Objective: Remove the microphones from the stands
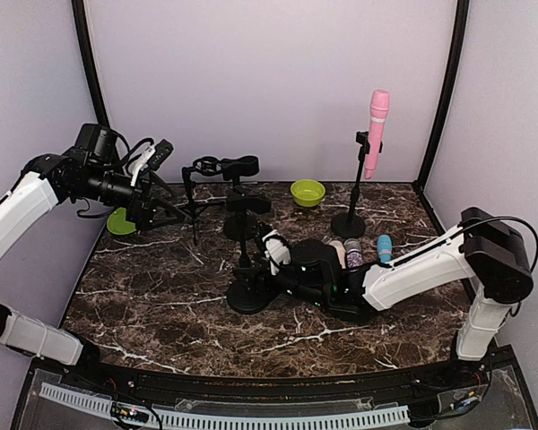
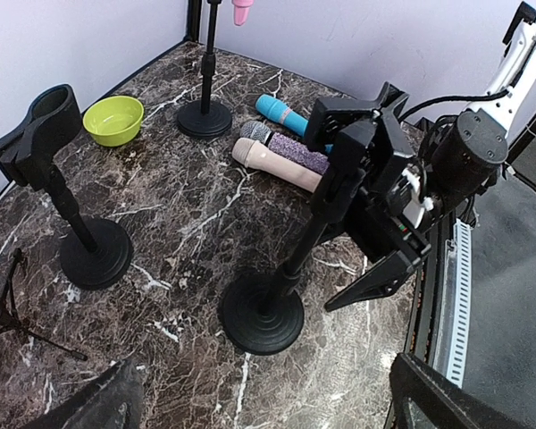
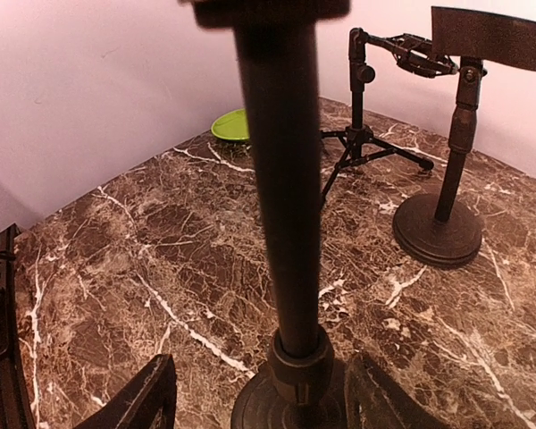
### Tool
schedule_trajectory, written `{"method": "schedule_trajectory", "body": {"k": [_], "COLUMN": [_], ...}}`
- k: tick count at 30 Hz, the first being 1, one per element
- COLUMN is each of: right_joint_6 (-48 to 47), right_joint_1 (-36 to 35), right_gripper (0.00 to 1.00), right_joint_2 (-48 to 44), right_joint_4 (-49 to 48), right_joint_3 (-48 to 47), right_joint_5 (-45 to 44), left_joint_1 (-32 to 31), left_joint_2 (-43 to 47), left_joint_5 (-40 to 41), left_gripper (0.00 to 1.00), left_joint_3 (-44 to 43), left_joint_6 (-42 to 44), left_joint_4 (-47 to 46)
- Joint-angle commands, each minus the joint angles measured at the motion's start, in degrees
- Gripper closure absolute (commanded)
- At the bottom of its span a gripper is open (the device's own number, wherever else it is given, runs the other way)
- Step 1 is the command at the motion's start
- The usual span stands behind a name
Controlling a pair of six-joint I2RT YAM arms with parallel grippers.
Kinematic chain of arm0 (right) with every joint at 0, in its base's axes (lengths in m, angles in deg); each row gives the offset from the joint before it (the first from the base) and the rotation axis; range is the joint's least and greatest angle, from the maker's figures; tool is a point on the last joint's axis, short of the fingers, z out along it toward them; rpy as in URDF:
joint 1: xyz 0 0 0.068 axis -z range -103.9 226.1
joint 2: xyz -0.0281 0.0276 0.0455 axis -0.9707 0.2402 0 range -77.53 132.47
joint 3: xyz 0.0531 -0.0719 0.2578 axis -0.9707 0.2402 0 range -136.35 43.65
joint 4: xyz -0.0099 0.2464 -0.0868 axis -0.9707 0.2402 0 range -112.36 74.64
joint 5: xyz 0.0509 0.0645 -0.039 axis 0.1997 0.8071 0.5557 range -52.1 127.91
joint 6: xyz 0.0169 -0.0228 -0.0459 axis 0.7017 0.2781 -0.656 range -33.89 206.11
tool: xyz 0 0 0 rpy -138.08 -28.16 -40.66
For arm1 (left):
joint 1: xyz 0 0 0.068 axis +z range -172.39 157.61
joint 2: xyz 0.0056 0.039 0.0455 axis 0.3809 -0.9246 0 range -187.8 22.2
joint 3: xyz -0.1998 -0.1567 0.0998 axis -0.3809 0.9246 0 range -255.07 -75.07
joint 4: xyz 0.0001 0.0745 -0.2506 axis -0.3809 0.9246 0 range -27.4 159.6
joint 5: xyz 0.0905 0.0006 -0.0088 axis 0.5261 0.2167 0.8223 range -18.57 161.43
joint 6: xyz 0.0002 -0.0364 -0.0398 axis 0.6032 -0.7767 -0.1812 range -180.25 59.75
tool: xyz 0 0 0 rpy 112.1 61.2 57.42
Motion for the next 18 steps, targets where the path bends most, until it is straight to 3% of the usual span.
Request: {"method": "schedule_trajectory", "body": {"k": [1,11,18], "right_joint_6": [-1.5,-1.8,-3.3], "right_joint_1": [-0.2,-0.8,-1.6], "right_gripper": [0.37,0.67,0.95], "right_joint_2": [4.4,8.2,10.7], "right_joint_4": [-6.6,-10.9,-12.8], "right_joint_3": [-3.4,-4.3,-6.9], "right_joint_5": [-0.4,-7.0,-8.5], "left_joint_1": [0.3,0.3,0.3], "left_joint_2": [2.3,3.3,2.9], "left_joint_5": [-2.2,-2.3,-2.6], "left_gripper": [0.01,0.01,0.01], "left_joint_3": [-1.9,-1.6,-0.5], "left_joint_6": [-0.6,-0.2,0.5], "left_joint_4": [2.2,2.3,2.7]}}
